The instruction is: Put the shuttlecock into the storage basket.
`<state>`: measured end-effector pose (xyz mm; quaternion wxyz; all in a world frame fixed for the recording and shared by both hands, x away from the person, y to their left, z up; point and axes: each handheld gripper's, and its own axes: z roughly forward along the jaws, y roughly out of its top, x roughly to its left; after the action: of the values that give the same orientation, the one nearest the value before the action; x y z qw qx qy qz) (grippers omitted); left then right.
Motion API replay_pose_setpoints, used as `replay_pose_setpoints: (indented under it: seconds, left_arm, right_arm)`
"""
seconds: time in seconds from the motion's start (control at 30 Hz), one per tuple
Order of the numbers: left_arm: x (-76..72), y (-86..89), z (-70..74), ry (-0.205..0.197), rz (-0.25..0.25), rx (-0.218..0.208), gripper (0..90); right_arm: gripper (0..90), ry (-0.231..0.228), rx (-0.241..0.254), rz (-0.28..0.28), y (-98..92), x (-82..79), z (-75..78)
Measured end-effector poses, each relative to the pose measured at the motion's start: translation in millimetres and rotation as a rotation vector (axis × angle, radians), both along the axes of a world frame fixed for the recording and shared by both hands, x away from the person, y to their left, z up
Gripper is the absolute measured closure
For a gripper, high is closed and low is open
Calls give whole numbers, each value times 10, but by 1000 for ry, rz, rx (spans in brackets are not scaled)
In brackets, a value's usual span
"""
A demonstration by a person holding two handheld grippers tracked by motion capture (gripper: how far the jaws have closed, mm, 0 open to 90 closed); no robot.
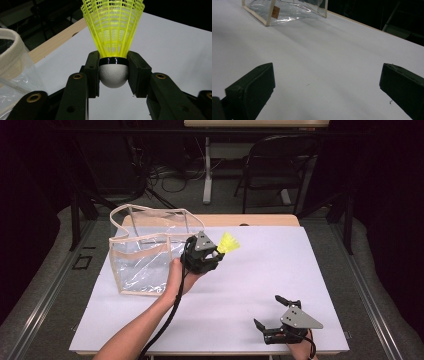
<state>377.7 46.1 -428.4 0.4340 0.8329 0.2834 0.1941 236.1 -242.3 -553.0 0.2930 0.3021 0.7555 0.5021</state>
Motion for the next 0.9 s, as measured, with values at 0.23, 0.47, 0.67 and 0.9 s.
replay_pose_setpoints:
  seconds: [0.23,0.47,0.67,0.9]
  left_arm:
    - [26,3,52,-3,-1,-3,650]
    - [60,6,107,-5,1,-6,651]
    - [80,13,178,-10,-1,-16,650]
    - [137,50,267,-13,6,-29,650]
  right_arm:
    - [0,-6,3,2,4,-4,3]
    - [0,-6,2,0,-1,-7,8]
    - [0,-4,-2,2,4,-3,4]
    - [0,-4,-3,-1,-2,0,3]
